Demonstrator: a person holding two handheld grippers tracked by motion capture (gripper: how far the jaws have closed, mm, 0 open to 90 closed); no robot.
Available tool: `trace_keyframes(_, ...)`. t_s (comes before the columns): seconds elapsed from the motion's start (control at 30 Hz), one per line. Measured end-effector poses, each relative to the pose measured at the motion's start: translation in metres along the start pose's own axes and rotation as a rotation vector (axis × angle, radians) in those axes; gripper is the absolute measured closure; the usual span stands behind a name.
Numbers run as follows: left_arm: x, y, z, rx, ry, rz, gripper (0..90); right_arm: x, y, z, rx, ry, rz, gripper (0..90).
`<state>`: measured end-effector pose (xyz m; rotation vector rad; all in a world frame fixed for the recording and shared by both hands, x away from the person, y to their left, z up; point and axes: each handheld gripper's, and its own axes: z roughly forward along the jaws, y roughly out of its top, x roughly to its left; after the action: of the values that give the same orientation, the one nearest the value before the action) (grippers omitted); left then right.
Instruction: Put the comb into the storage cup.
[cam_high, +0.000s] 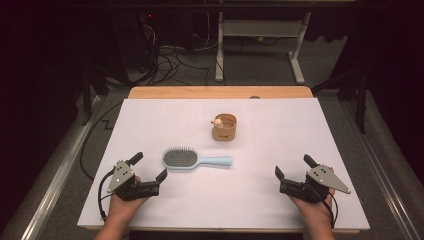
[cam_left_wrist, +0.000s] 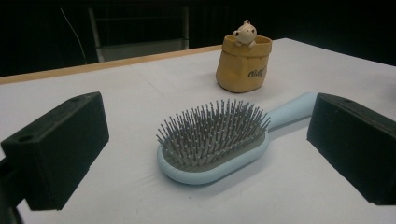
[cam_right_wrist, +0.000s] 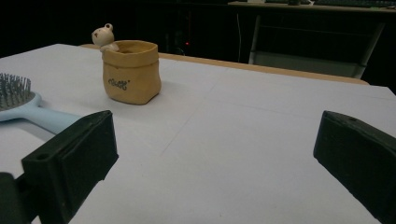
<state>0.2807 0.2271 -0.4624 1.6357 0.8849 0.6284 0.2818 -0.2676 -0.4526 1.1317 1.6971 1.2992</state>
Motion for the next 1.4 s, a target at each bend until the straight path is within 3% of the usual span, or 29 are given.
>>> trace_keyframes(0.93,0.0036,0.0022,-0.0031,0.006,0.01,-0.018,2.1,-0.0026,-0.0008,0.0008,0.007,-0.005,0.011,0.2)
trace_keyframes(1.13,0.0028,0.005,-0.008,-0.015,-0.01,-0.001,13.9,-0.0013,-0.0006,0.0001,0.006,-0.003,0.008,0.2)
trace_keyframes(1.4,0.0041,0.0055,-0.0072,0.0,-0.013,-0.028,20.7,-0.0012,-0.0009,0.0009,0.008,0.0,0.005,0.2)
